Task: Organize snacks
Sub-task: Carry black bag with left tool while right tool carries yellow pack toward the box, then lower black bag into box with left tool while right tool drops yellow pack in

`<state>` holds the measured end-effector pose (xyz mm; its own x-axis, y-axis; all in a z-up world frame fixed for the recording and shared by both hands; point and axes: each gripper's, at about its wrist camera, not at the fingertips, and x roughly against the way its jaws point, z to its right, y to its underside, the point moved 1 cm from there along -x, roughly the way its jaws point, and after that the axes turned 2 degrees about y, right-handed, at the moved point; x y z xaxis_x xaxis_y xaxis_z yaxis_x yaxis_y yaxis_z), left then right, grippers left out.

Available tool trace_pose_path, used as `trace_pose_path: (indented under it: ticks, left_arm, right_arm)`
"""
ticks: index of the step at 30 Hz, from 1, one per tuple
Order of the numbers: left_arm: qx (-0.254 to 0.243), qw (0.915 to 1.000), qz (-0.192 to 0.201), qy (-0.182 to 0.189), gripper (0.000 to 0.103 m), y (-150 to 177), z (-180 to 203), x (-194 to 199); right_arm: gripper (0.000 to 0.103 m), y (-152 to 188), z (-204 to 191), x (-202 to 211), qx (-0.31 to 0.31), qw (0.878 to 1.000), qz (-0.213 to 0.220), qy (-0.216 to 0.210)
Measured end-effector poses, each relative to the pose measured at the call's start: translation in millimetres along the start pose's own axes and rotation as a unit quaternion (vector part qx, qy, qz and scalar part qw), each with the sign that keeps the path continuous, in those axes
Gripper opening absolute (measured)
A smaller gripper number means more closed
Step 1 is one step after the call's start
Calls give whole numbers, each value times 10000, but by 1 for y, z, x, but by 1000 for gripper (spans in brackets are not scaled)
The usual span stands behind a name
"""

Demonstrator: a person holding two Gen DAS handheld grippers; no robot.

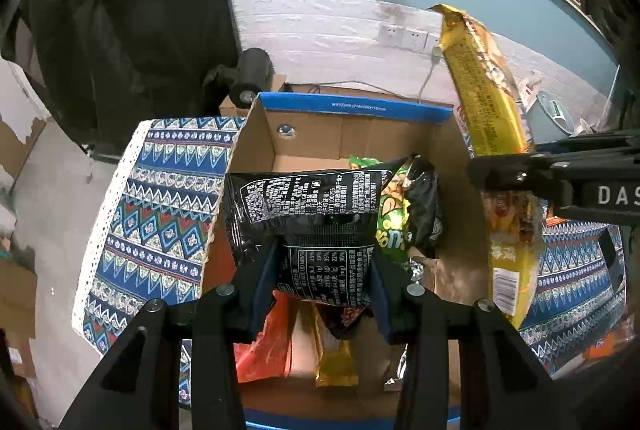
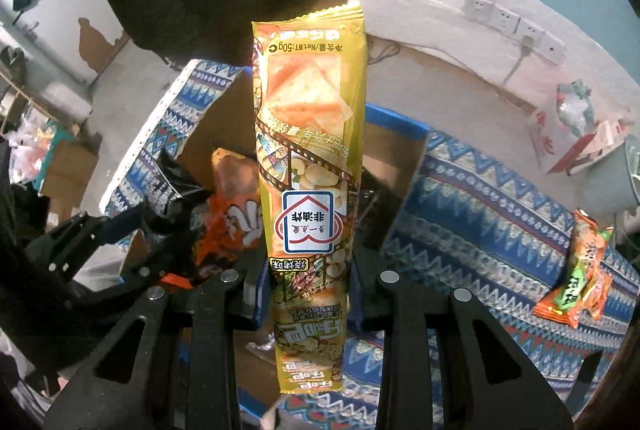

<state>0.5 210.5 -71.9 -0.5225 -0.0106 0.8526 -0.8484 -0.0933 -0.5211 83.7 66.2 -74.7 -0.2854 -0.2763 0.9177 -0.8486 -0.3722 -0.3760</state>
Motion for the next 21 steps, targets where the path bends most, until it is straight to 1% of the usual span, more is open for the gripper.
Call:
trace_pose_path:
  ticks: [6, 8, 10, 11, 12, 13, 14, 15, 16, 18, 19, 21]
  left_arm:
    - [31, 10000, -16, -44, 44, 1, -5, -2]
    - [50, 10000, -45, -42, 44, 1, -6, -3]
    - [58, 9999, -70, -97, 44, 2, -6, -3]
    - [52, 9998, -70, -157, 44, 2, -6, -3]
    - [39, 9997, -76, -212, 46, 2, -6, -4]
    - [34, 9996, -81, -253, 49, 2, -6, -4]
    - [39, 9995, -69, -302, 57, 1, -6, -3]
    - [43, 9995, -40, -325, 63, 1, -7, -2]
    - [40, 9994, 0, -350, 65, 1, -7, -1]
    - [20, 9992, 44, -396, 73, 0, -6, 2]
    - [13, 9992, 64, -398, 73, 0, -5, 3]
    - [3, 9993, 71, -377, 73, 0, -3, 4]
  right_arm:
    - [29, -4, -9, -19, -89, 9997, -176, -165]
    - [30, -3, -12, -22, -48, 9997, -199, -121]
    - [31, -3, -13, -26, -51, 9995, -266, -147]
    - [34, -2, -13, -26, -59, 9994, -290, -169]
    - [37, -2, -13, -27, -69, 9994, -304, -164]
    - [37, -1, -13, -27, -77, 9994, -291, -140]
    - [38, -2, -13, -26, -91, 9995, -284, -142]
    - [42, -2, -11, -25, -121, 9994, -280, -168]
    - [45, -2, -10, -23, -143, 9994, -258, -169]
    - [55, -2, -9, -19, -127, 9996, -198, -124]
    - [57, -1, -8, -16, -108, 9998, -163, -77]
    - [66, 1, -4, -12, -90, 9999, -123, -3]
